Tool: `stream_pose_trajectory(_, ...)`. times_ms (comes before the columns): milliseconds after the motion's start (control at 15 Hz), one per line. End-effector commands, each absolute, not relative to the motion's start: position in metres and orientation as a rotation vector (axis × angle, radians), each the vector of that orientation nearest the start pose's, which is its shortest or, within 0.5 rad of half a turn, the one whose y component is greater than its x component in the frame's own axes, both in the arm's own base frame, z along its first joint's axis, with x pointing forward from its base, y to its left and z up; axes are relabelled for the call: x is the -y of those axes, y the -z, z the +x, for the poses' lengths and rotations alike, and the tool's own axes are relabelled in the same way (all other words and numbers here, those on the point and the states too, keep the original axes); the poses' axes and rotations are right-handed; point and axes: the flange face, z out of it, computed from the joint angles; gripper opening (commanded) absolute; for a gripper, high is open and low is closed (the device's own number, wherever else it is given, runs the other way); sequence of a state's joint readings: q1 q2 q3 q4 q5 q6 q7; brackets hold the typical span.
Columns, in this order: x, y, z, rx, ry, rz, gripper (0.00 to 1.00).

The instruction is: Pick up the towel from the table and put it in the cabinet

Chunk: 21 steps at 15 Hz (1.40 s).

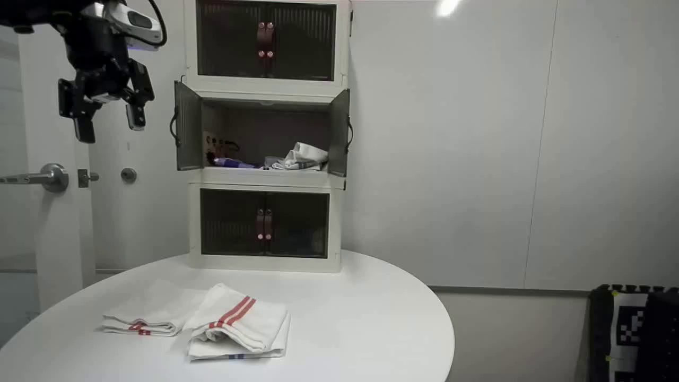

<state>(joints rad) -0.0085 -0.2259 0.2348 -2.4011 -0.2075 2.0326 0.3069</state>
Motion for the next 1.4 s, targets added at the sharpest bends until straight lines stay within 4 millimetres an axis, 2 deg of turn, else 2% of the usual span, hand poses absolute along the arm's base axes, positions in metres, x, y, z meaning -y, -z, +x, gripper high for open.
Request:
stream_pose_trajectory(0,-0.089,-0.390,0.437,0.028,-0.147,-3.400,1.00)
stream_pose_trajectory(733,-0.089,-0.390,0.437,0.028,-0.147,-3.400,1.00)
stream_pose_trajectory(867,-0.078,-0.376,0.442,0.048,-0.117,-3.412,1.00)
stream_pose_trajectory(1000,-0.059,-0.354,0.446,0.069,-0.072,-3.415,1.00)
stream_pose_trajectory(1333,0.001,-0.284,0.443,0.110,-0.025,-3.404,1.00)
